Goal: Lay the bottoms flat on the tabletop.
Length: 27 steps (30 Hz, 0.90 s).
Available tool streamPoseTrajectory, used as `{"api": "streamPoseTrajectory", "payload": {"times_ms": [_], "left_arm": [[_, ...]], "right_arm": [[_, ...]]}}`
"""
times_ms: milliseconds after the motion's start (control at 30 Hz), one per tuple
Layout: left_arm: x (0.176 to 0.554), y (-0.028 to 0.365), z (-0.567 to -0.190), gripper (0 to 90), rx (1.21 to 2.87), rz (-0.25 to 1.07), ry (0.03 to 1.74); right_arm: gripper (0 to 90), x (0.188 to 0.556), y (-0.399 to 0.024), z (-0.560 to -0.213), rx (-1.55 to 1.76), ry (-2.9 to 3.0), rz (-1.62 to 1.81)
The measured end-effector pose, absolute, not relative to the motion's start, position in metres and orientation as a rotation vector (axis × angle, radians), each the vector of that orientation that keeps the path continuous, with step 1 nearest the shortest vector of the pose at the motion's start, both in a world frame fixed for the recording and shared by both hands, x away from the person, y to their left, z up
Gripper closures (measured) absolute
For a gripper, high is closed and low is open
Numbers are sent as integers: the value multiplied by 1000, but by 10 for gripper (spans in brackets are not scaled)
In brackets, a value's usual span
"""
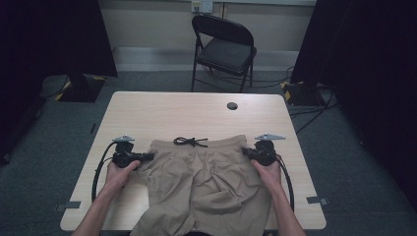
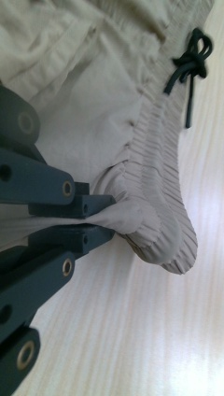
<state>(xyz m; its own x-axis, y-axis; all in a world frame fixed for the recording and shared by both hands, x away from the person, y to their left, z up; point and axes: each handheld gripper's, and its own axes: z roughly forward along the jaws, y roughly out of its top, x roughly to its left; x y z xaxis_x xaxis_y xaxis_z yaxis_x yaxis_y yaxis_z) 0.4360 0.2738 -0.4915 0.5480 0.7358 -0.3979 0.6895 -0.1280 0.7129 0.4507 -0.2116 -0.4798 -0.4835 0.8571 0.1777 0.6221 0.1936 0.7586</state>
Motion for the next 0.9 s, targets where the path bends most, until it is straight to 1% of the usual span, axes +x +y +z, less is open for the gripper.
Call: {"api": "streamPoseTrajectory", "payload": {"times_ms": [333,500,533,667,900], "left_arm": [[423,275,-468,890,1813,105,1116],[417,273,-444,890,1793,156,1049],[417,273,-444,890,1793,156,1049],[414,272,-420,890,1763,200,1000],[417,272,-388,890,1716,255,944]], "right_arm": [[875,438,-214,-454,1361,2130,1244],[876,431,-218,-432,1314,2087,1294],[877,430,-218,-428,1314,2077,1302],[877,426,-221,-409,1284,2038,1336],[877,423,-223,-377,1217,1994,1373]]}}
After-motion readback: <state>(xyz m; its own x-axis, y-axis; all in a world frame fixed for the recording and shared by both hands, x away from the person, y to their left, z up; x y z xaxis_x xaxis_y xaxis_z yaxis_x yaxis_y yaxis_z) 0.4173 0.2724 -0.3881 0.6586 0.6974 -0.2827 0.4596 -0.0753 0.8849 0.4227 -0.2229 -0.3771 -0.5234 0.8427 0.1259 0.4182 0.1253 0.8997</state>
